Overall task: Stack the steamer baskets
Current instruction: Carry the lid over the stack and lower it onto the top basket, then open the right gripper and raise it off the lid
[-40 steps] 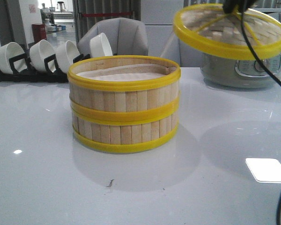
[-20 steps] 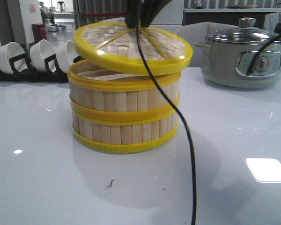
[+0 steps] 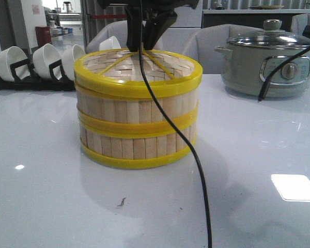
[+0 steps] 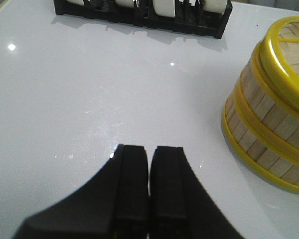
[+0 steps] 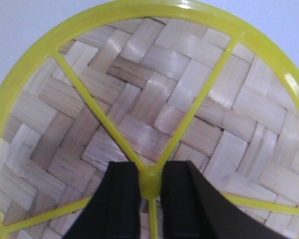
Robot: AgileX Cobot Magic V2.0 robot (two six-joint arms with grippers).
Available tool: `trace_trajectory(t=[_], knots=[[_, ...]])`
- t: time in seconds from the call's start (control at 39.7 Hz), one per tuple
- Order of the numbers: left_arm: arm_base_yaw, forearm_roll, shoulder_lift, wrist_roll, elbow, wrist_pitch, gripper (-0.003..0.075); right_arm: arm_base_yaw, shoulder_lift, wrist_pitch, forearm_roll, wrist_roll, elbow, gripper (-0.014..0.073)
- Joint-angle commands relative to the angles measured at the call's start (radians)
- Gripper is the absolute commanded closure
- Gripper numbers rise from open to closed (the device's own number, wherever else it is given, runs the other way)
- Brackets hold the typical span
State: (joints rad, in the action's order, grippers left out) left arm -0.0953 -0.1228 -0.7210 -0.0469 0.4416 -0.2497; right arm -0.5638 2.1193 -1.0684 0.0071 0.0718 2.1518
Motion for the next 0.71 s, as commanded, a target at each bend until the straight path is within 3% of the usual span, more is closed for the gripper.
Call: trace_trajectory(t=[0.0, 0.45, 0.5, 0.68], knots=[[0.0, -0.004, 0.005, -0.006, 0.028, 0.086, 0.0637, -0.001, -0.056, 0.067, -0.007, -0.005, 0.037, 0.0558], [0.0, -0.004, 0.005, -0.006, 0.028, 0.086, 0.0637, -0.001, -0.048, 0.095, -0.007, -0.005, 0.037, 0.0541], [0.0, -0.004, 0.005, -0.006, 0.028, 0.086, 0.0637, -0.001, -0.048, 0.096, -0.007, -0.005, 0.037, 0.0492], [0.0, -0.004, 0.005, -0.006, 0.028, 0.086, 0.0637, -0.001, -0.048, 0.103, -0.007, -0.005, 0.037, 0.0167]])
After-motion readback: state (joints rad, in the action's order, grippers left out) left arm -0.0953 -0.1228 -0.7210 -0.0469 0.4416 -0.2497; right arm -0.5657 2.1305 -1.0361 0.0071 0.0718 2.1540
